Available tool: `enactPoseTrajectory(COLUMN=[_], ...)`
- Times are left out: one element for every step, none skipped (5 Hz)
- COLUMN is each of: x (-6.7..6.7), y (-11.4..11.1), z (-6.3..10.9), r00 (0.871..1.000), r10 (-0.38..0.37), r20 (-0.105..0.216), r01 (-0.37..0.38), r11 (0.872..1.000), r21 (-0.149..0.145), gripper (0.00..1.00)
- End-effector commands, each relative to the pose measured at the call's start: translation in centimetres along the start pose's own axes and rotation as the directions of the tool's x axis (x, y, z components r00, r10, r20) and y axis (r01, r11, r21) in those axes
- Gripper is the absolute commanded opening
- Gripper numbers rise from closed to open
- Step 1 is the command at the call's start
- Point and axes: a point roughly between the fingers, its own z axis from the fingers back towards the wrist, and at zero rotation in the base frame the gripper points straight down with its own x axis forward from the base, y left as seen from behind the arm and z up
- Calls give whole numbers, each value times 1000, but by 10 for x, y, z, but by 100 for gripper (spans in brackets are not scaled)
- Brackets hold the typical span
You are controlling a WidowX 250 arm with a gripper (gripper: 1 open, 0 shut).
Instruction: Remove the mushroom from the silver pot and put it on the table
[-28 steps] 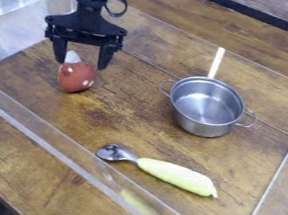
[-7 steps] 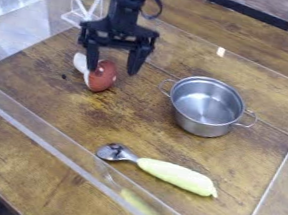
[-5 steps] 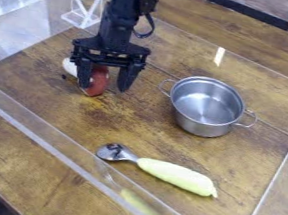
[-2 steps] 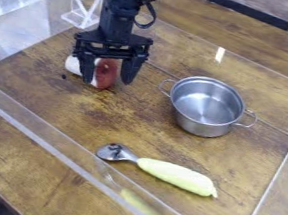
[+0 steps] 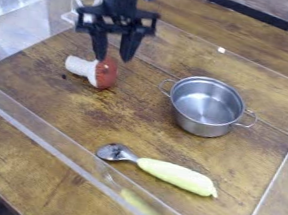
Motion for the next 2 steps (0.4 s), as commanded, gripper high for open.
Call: enactPoseTrajectory(x=[13, 7], y=[15, 20], z=[59, 63], r00=[996, 994], r10=[40, 68], r20=[79, 84], r01=[-31, -58], r11=[993, 991], r21=[-114, -119], gripper=[100, 100])
